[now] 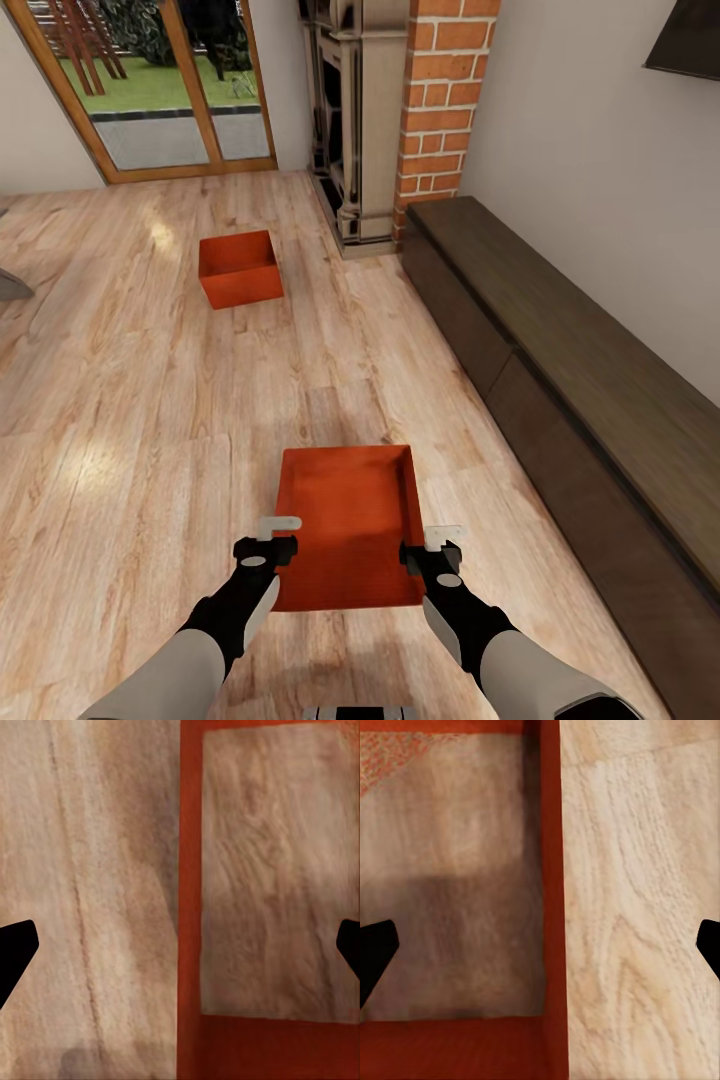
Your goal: Move the two storage containers from the living room to the garage. In the garage, place one container on the floor and stack the other container on top of it (either order is fine).
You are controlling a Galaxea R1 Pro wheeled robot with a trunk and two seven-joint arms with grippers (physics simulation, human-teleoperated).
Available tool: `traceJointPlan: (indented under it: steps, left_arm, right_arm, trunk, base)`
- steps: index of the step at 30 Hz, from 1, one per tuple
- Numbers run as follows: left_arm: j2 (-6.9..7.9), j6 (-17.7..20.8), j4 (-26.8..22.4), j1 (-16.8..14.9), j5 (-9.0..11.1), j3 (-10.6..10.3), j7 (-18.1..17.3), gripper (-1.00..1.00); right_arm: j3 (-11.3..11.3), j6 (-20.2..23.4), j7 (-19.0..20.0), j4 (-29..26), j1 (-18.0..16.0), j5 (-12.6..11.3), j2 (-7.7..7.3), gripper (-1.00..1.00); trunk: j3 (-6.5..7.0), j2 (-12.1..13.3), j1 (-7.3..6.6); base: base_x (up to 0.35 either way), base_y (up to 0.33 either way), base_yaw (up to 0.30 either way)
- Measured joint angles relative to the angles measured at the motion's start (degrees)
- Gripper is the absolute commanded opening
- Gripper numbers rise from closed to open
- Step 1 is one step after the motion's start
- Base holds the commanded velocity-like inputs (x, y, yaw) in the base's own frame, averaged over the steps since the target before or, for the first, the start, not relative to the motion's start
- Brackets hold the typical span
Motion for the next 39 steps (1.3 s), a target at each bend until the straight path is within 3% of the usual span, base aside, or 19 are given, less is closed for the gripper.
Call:
traceJointPlan:
  steps: [11, 29, 39]
  left_arm:
    - [0.05, 0.0, 0.0, 0.0, 0.0, 0.0, 0.0, 1.0]
    - [0.18, 0.1, 0.0, 0.0, 2.7, 0.0, 0.0, 1.0]
    - [0.18, 0.0, 0.1, 0.0, 2.9, 0.0, 0.0, 1.0]
  right_arm:
    - [0.0, 0.0, 0.0, 0.0, 0.0, 0.0, 0.0, 1.0]
    - [-0.1, -0.1, 0.0, 0.0, 0.0, -0.1, 0.0, 1.0]
    - [0.0, -0.1, 0.0, 0.0, 0.0, 0.0, 0.0, 1.0]
  trunk:
    - [-1.97, -4.4, 2.42]
    - [-1.98, -4.4, 2.42]
    - [-3.77, -8.4, 4.61]
  base:
    - [0.0, 0.0, 0.0]
    - [0.0, 0.0, 0.0]
    - [0.0, 0.0, 0.0]
